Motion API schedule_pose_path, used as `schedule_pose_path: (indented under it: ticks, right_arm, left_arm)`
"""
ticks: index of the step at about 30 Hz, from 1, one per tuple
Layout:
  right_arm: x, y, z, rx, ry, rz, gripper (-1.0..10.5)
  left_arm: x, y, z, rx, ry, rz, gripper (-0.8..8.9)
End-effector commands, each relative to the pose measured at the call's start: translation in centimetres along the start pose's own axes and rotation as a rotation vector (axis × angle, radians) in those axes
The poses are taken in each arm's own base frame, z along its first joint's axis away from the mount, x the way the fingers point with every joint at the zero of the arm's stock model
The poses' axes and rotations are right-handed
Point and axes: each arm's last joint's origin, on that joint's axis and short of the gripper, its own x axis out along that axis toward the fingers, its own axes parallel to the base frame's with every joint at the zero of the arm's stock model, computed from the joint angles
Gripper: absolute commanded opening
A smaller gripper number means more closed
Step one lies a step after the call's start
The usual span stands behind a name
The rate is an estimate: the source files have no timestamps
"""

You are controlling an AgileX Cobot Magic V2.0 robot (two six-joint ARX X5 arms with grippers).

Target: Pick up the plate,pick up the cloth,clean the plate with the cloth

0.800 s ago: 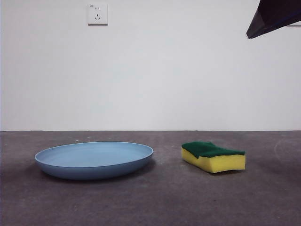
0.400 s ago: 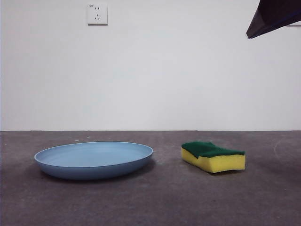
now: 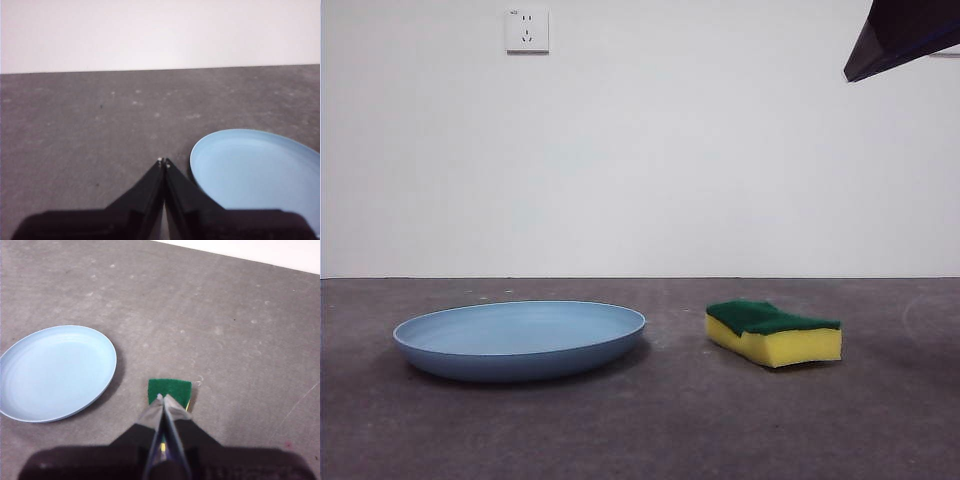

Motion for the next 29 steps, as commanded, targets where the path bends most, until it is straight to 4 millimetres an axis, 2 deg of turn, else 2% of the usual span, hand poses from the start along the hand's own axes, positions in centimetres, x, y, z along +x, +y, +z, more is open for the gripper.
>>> schedule_pose_path:
  ticks: [1,8,29]
  right_arm:
    - [0.07,0.02,-0.22,-0.006,0.002,-0.001,-0.2]
    - [0.07,0.02,-0.23,-0.006,0.003,-0.001,-0.2]
    - [0.07,0.02,-0.24,-0.006,0.003,-0.001,-0.2]
  left_arm:
    - [0.03,0.16,-0.51,-0.018,0.013,0.016,-0.03]
    - [-0.11,0.25,-1.20,-0.025,0.062,0.026,-0.03]
    - [-0.11,0.24,-1.19,-0.024,0.062,0.025,-0.03]
